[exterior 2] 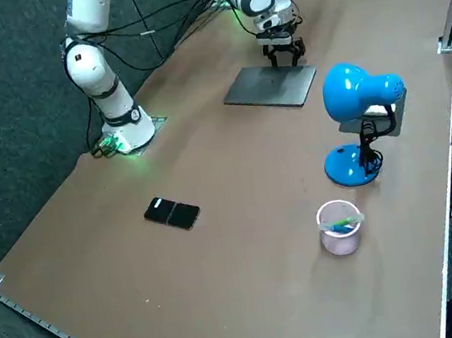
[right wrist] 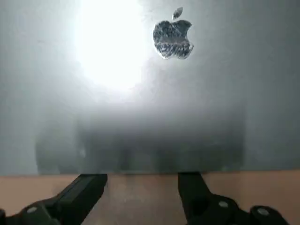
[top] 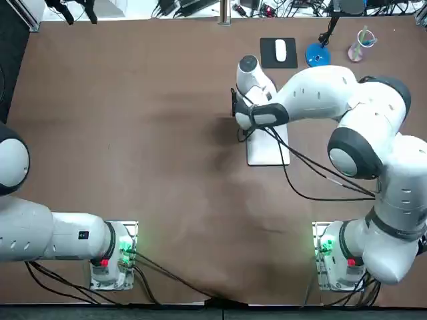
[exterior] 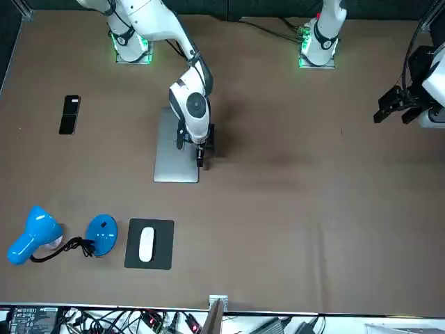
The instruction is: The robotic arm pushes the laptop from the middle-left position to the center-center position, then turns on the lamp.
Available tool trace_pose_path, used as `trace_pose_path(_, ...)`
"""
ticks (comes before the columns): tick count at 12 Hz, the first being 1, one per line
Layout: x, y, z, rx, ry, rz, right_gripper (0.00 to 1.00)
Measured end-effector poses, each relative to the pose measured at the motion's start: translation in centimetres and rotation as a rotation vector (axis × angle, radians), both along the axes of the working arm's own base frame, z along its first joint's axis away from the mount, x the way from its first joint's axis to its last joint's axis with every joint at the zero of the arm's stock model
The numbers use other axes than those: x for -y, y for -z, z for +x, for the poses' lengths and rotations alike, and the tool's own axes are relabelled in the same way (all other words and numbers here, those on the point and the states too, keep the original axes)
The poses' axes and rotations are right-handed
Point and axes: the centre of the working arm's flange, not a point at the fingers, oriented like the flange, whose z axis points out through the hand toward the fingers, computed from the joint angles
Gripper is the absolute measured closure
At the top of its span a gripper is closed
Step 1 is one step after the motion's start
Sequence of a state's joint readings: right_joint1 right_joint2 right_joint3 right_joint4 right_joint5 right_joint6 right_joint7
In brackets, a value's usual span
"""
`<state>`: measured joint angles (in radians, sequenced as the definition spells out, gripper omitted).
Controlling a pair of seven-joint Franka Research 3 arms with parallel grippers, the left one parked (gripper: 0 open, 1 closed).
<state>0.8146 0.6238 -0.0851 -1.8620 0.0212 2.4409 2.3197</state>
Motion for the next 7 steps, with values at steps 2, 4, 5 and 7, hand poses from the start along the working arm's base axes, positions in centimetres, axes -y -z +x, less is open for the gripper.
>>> trace_pose_path(2, 1.2, -0.1, -0.2, 0.014, 0.002, 0.008, 0.00)
trace_pose_path(4, 3.3, -0.2, -0.4, 0.014, -0.006, 0.007, 0.00)
trace_pose_path(5, 4.5, -0.2, -0.4, 0.008, -0.009, 0.003, 0.00)
trace_pose_path(7, 7.0, -0.3, -0.3, -0.005, -0.013, -0.003, 0.00)
